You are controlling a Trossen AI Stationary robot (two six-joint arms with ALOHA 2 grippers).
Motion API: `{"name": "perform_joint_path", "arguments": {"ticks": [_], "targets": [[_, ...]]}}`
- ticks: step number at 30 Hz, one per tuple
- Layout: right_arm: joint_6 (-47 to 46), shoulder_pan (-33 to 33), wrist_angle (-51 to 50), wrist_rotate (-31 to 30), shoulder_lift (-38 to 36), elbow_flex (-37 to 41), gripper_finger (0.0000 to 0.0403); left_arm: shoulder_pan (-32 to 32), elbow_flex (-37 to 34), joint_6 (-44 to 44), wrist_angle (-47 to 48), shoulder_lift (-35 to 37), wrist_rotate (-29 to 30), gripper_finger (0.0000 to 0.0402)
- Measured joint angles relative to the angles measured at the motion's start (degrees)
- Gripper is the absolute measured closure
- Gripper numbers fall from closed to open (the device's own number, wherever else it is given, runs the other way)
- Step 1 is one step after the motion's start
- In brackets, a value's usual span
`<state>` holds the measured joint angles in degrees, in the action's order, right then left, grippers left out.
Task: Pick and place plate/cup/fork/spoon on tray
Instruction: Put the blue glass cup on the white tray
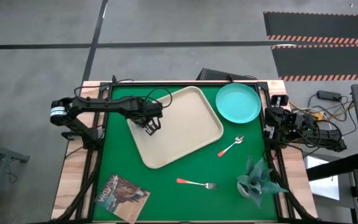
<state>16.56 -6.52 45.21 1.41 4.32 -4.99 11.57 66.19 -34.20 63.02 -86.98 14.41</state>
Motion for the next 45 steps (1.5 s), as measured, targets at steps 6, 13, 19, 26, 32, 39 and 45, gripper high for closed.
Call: {"name": "perform_joint_path", "arguments": {"ticks": [6,13,19,26,32,39,45], "targets": [[0.0,0.0,0.0,0.0,0.0,0.0,0.0394,0.0,0.0,0.0,0.0,0.0,0.0,0.0398],[0.0,0.0,0.0,0.0,0.0,0.0,0.0394,0.0,0.0,-0.1,0.0,0.0,0.0,0.0398],[0.0,0.0,0.0,0.0,0.0,0.0,0.0394,0.0,0.0,-0.1,0.0,0.0,0.1,0.0398],[0.0,0.0,0.0,0.0,0.0,0.0,0.0394,0.0,0.0,-0.1,0.0,0.0,0.0,0.0398],[0.0,0.0,0.0,0.0,0.0,0.0,0.0394,0.0,0.0,-0.1,0.0,0.0,-0.2,0.0398],[0.0,0.0,0.0,0.0,0.0,0.0,0.0394,0.0,0.0,-0.1,0.0,0.0,-0.3,0.0398],[0.0,0.0,0.0,0.0,0.0,0.0,0.0394,0.0,0.0,-1.4,0.0,0.0,-0.3,0.0398]]}}
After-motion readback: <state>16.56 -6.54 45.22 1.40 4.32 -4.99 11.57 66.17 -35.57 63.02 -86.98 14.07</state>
